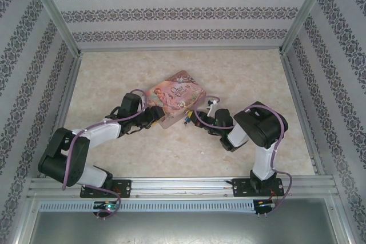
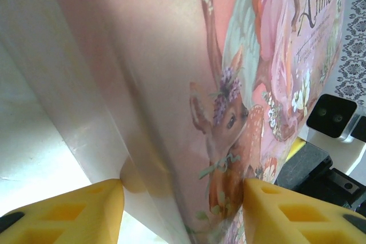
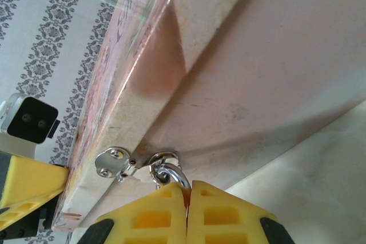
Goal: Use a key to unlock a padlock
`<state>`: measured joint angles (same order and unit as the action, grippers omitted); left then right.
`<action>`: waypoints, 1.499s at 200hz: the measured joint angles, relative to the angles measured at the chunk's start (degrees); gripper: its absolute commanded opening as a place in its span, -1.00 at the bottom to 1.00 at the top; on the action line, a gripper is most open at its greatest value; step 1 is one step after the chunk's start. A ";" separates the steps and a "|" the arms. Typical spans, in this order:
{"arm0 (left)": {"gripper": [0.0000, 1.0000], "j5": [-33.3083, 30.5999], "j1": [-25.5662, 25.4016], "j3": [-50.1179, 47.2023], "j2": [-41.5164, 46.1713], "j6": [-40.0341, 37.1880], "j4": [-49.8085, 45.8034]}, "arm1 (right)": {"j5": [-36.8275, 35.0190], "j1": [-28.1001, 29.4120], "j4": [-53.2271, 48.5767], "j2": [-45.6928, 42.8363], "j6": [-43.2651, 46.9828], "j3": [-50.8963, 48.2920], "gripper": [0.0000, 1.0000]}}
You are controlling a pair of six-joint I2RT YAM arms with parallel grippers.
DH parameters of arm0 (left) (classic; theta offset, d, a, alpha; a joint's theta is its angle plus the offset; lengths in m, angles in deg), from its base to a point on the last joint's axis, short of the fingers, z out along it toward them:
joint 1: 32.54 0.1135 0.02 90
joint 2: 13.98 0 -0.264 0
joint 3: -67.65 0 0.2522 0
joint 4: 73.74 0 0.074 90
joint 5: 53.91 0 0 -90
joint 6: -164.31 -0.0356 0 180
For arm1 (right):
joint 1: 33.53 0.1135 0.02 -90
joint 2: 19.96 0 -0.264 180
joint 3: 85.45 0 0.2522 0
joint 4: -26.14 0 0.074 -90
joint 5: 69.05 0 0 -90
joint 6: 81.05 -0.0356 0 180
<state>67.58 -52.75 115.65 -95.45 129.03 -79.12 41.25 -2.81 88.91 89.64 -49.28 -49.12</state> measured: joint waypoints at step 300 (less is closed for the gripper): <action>0.37 -2.62 -0.11 -2.51 7.85 -0.35 -4.42 | -8.98 -1.01 -11.82 -15.82 2.73 -0.98 -1.00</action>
<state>64.96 -52.85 113.14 -87.60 128.68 -83.53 32.26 -3.81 77.09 73.81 -46.55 -50.10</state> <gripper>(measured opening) 0.665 0.041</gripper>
